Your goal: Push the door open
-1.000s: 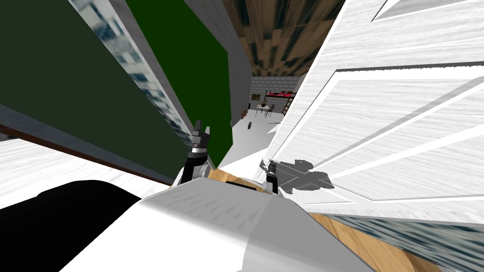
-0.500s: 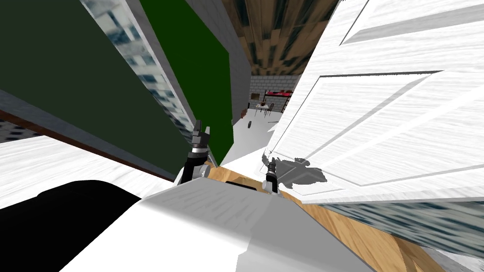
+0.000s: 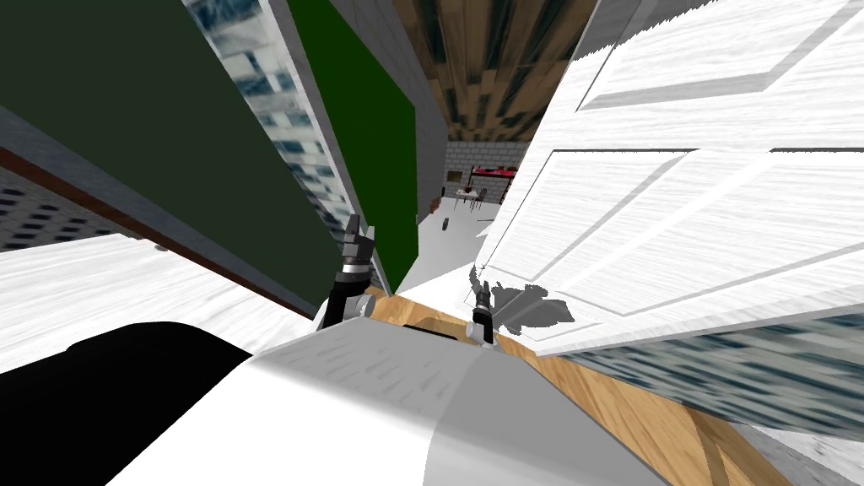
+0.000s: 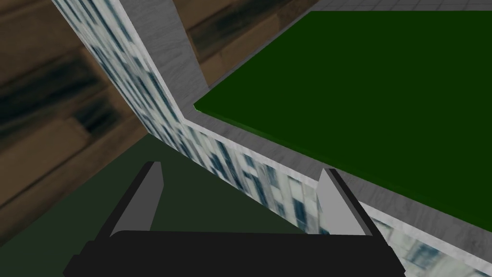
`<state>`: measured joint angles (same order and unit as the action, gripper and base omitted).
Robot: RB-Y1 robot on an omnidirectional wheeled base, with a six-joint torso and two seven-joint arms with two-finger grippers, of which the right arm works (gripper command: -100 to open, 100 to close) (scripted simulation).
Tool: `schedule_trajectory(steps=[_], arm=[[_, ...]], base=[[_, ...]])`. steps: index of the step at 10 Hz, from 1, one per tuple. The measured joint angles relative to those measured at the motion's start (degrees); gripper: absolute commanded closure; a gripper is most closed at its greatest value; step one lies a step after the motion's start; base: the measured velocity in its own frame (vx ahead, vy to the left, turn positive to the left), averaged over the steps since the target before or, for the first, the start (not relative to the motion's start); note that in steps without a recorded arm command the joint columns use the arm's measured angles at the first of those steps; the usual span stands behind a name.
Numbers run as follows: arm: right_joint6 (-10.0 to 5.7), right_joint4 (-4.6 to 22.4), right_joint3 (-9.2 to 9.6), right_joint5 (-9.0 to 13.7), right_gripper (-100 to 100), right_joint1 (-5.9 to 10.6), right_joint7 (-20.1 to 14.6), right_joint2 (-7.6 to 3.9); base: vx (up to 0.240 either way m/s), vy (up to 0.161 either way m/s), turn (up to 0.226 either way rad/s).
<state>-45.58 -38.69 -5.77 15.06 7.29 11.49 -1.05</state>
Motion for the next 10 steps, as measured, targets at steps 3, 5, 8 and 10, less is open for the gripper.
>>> schedule_trajectory(steps=[3, 5, 8, 10], arm=[[-0.72, 1.05, -0.22, 0.18, -100, 0.43, -0.06, -1.01], [-0.75, 0.65, -0.34, 0.30, -100, 0.13, -0.04, -1.38], [-1.52, 1.27, -0.56, 0.48, -100, 0.17, -0.08, -1.27], [-1.63, 0.94, -0.67, 0.59, -100, -0.14, -0.02, -0.73]], base=[[0.189, -0.047, 0.024], [0.194, -0.034, 0.034], [0.177, -0.036, 0.025], [0.167, -0.033, 0.025]])
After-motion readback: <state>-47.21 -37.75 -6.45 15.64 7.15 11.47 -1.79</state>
